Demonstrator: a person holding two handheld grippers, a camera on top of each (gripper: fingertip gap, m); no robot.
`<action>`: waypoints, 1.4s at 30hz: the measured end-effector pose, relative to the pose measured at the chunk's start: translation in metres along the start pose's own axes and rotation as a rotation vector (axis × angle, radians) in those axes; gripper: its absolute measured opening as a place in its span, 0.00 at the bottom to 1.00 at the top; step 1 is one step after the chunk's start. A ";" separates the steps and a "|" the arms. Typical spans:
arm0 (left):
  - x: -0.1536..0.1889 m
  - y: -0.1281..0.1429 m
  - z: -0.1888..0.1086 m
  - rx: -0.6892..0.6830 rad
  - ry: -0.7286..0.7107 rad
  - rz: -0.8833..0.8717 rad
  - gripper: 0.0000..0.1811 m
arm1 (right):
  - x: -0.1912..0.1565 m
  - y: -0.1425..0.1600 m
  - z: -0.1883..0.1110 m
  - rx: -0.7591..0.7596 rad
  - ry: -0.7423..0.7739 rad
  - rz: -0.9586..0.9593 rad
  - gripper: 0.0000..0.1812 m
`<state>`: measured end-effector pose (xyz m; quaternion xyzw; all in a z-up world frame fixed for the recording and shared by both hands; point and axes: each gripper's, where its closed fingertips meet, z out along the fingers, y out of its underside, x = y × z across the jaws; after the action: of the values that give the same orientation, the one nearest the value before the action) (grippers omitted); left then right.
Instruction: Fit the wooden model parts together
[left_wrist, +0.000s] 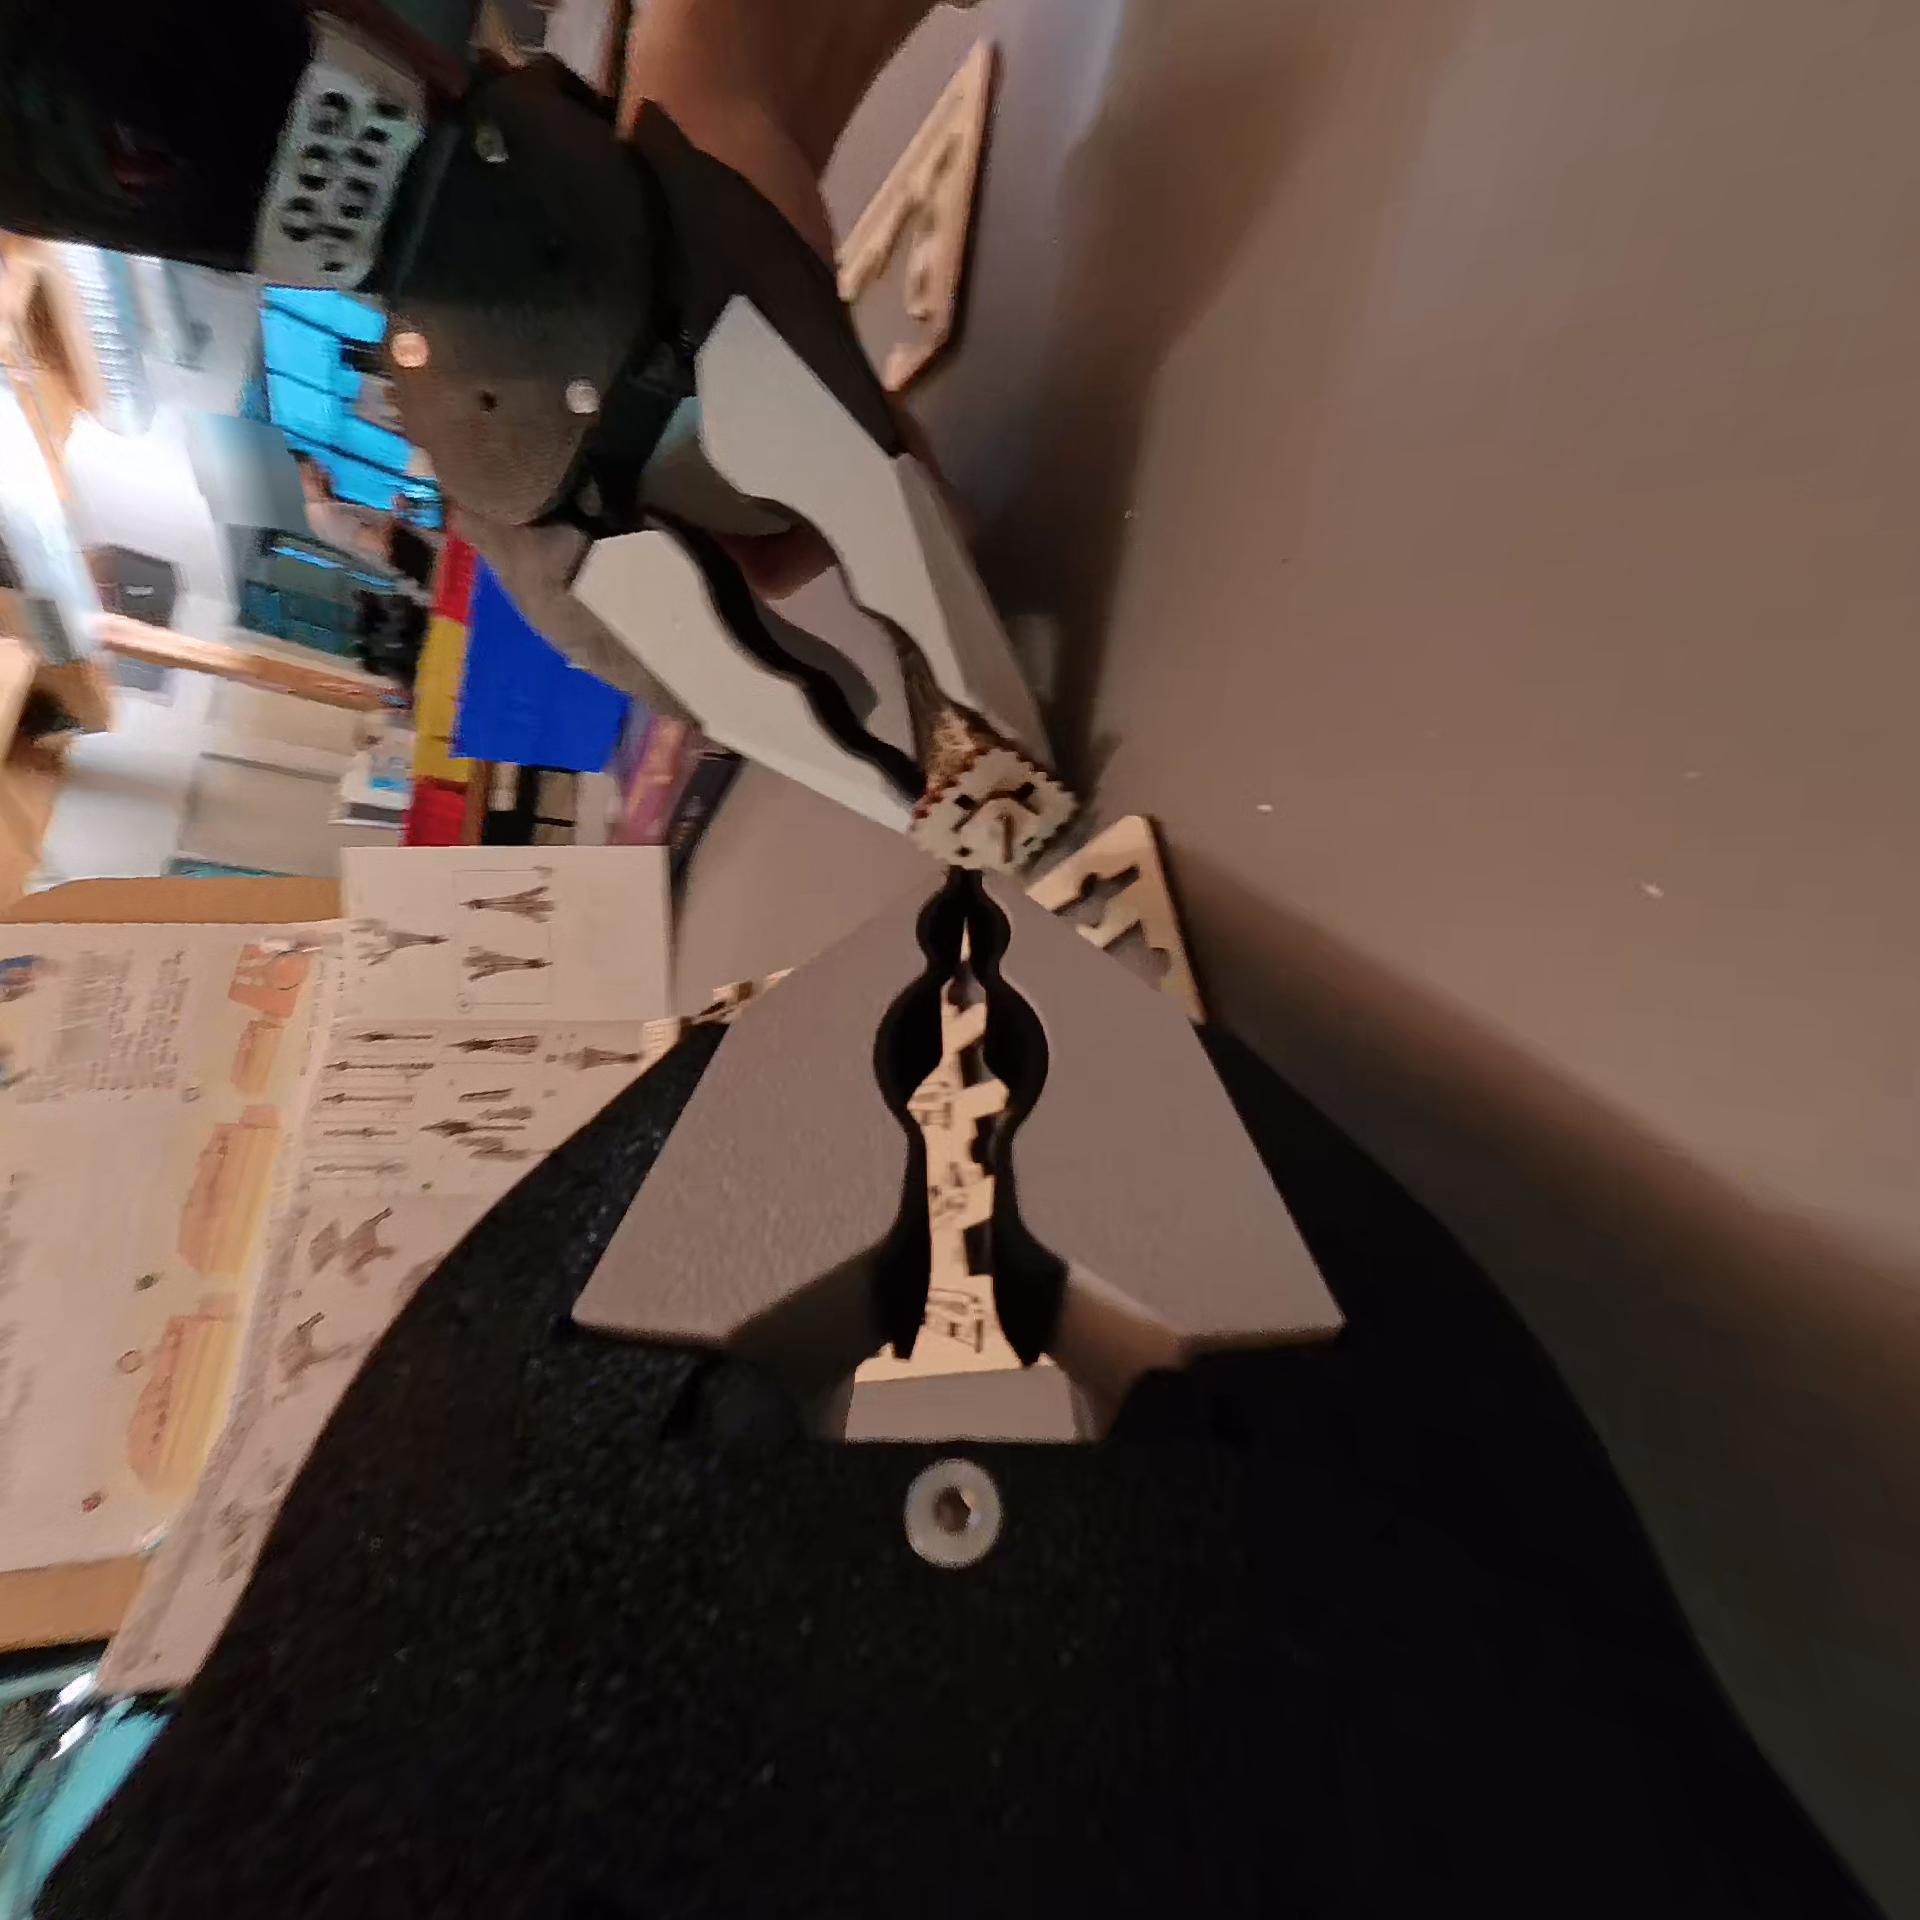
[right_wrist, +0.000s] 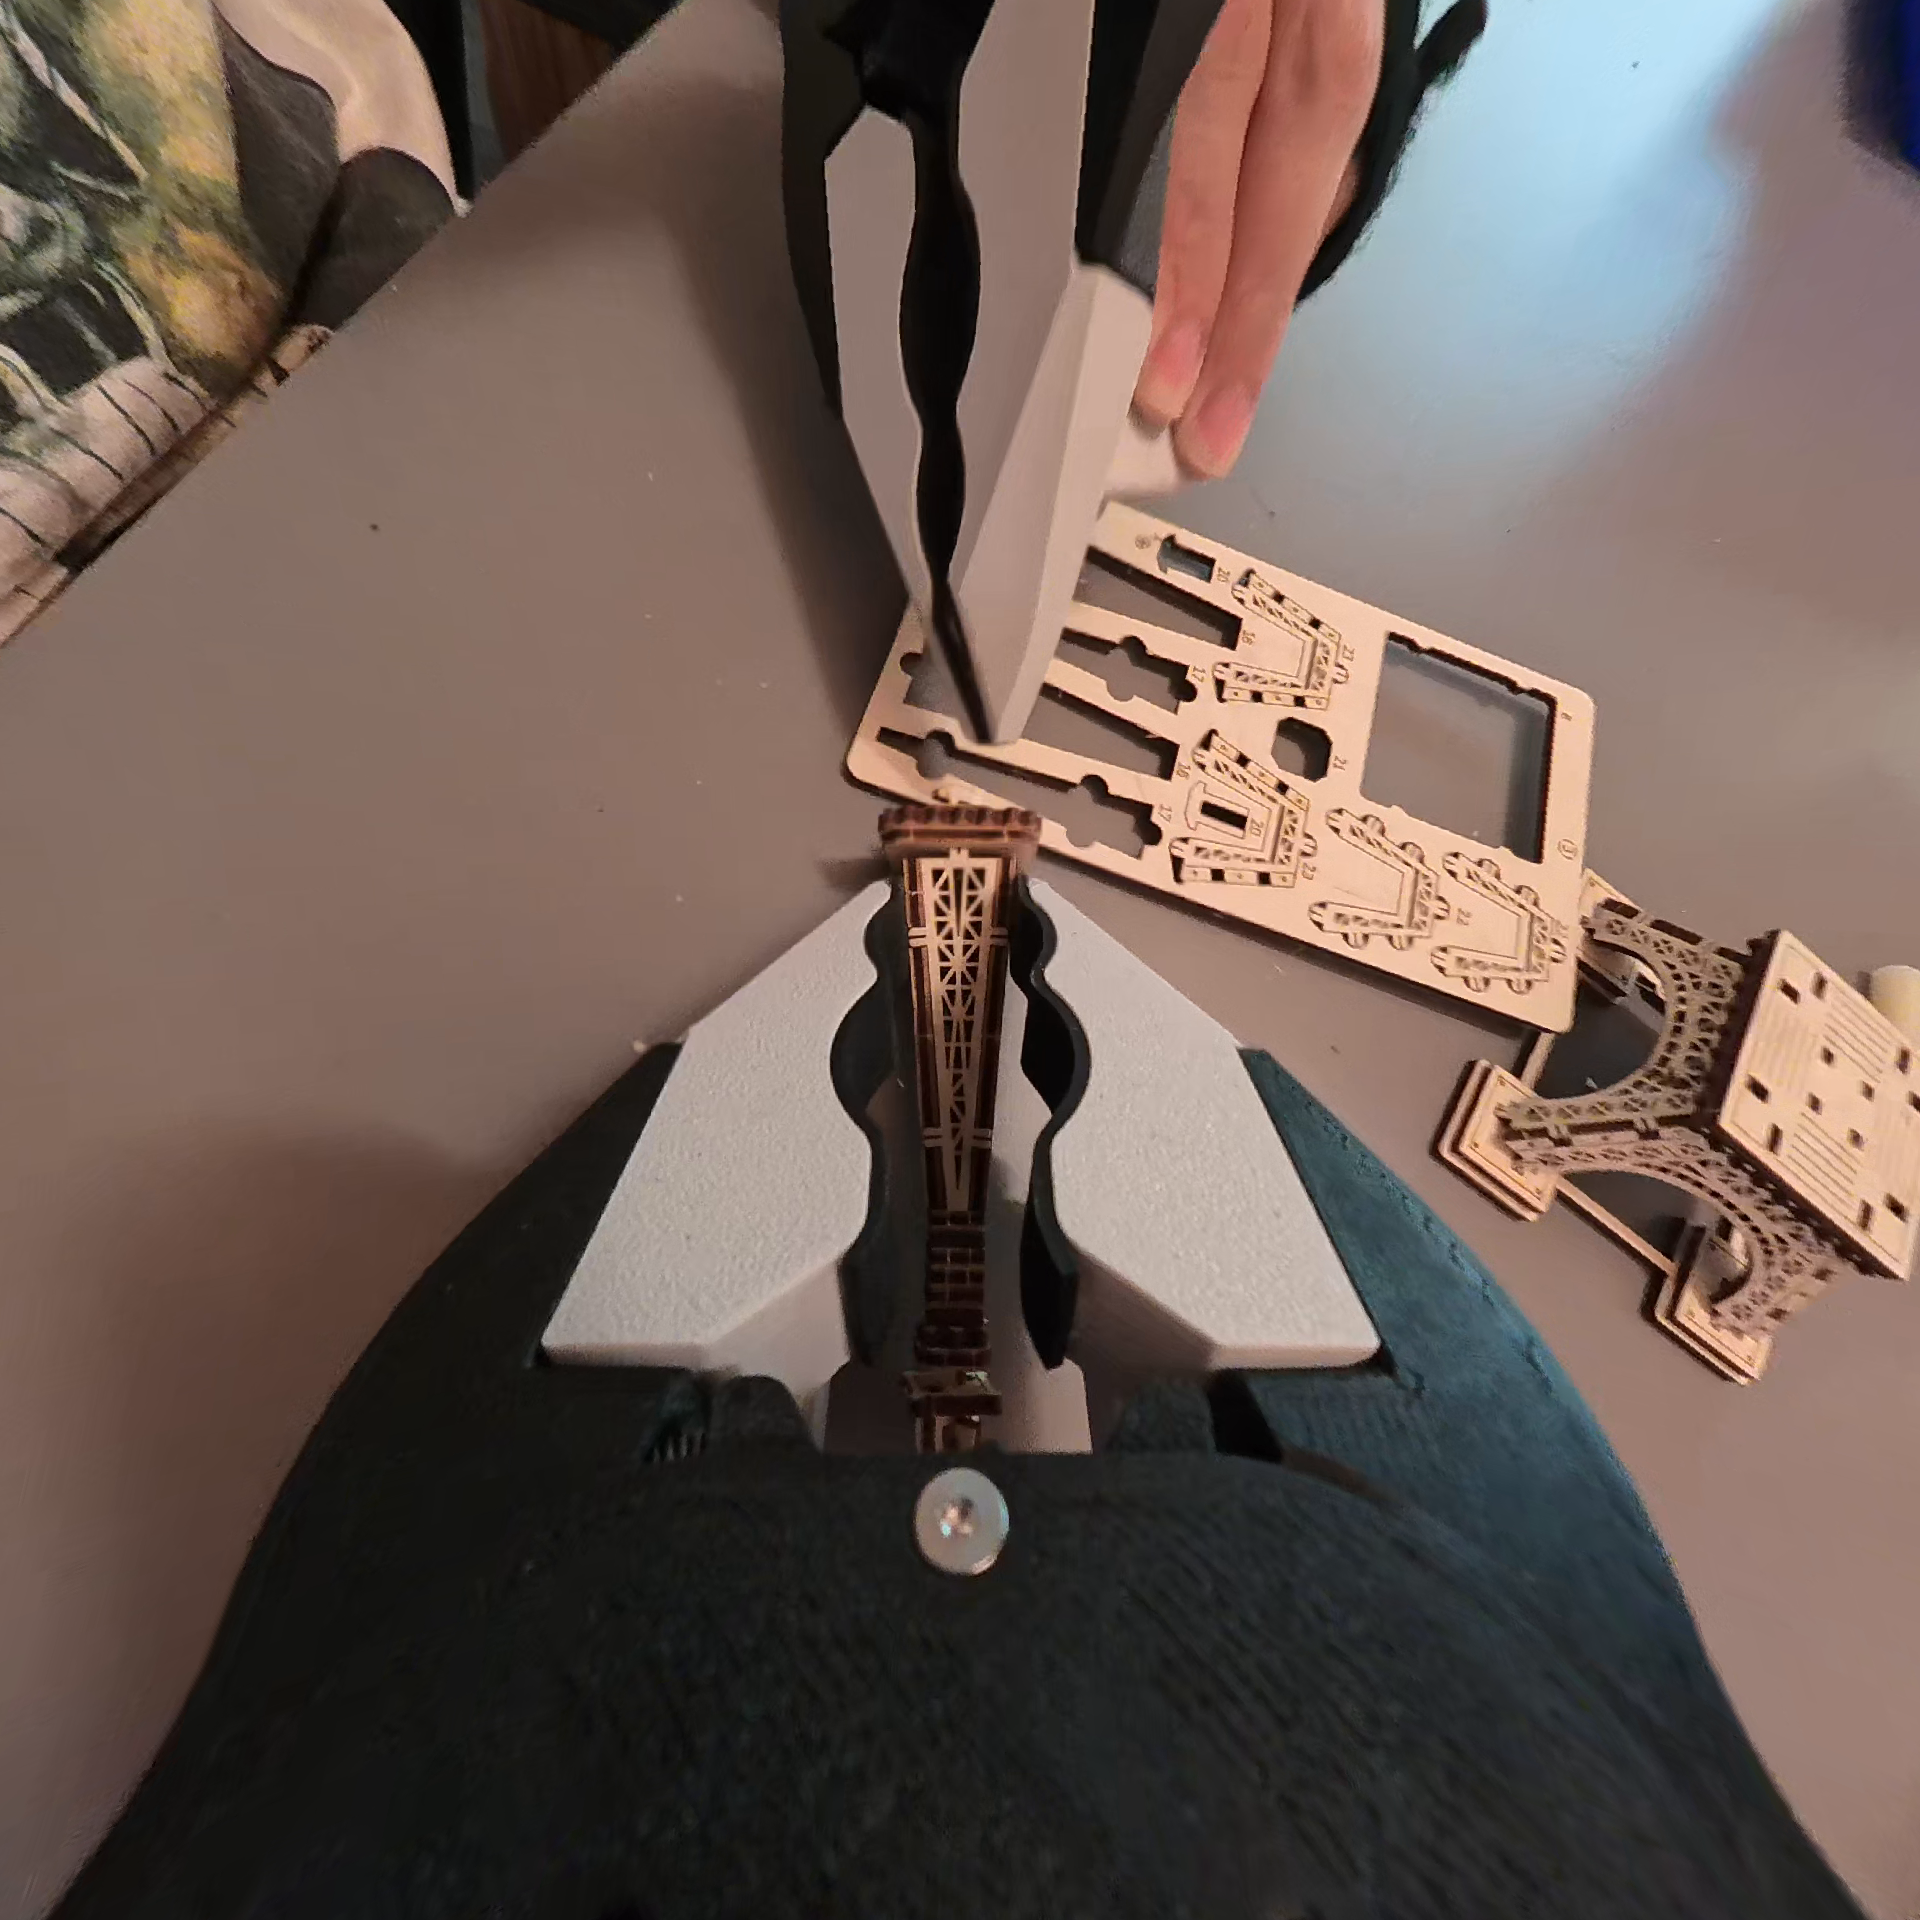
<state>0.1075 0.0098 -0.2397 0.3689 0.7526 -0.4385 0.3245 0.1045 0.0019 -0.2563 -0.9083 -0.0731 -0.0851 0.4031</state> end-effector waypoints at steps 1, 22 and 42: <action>-0.009 0.000 -0.001 -0.003 -0.061 0.013 0.00 | 0.001 0.001 -0.002 -0.011 0.012 -0.005 0.10; -0.057 -0.017 -0.026 0.156 -0.357 -0.072 0.02 | 0.043 -0.048 -0.046 0.056 0.590 -0.342 0.09; -0.091 0.001 -0.048 0.515 -0.096 -1.107 0.00 | 0.068 -0.059 -0.051 -0.233 1.113 -0.843 0.09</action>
<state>0.1472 0.0290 -0.1466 -0.0307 0.6870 -0.7258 -0.0175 0.1538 0.0076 -0.1655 -0.6614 -0.1922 -0.6929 0.2135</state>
